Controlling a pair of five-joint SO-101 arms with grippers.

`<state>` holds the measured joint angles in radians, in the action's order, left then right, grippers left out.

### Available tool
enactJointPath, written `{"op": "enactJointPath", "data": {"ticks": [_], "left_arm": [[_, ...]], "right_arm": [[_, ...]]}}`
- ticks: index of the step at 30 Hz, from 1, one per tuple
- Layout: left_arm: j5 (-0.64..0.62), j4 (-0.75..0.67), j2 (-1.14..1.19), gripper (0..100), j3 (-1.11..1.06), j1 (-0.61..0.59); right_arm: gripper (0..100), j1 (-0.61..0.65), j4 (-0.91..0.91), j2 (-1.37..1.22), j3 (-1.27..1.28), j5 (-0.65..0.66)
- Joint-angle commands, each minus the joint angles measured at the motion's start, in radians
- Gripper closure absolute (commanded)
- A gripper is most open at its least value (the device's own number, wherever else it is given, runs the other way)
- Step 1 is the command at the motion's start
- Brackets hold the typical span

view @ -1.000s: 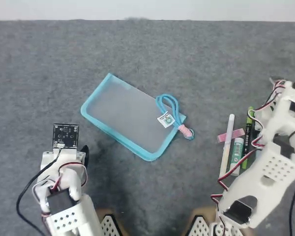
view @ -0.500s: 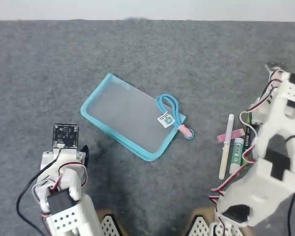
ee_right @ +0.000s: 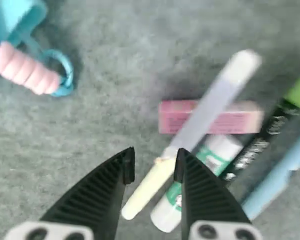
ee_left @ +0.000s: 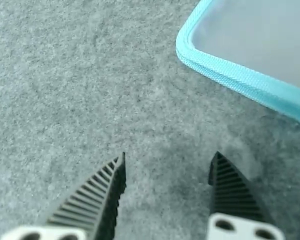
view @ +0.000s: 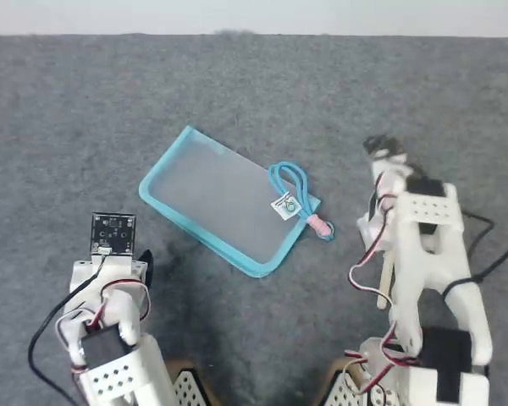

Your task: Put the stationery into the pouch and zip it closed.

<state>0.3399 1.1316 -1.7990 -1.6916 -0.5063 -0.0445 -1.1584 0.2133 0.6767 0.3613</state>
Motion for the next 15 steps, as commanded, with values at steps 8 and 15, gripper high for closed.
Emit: {"op": "enactJointPath", "data": {"ticks": [8,15], "left_arm": [[0.009,0.023,-0.014,75,0.005,0.005],[0.009,0.025,-0.014,75,0.005,0.005]], "right_arm": [[86.4,-0.186,0.168,-0.134,0.009,0.038],[86.4,-0.328,0.189,-0.176,-0.044,0.091]]}}
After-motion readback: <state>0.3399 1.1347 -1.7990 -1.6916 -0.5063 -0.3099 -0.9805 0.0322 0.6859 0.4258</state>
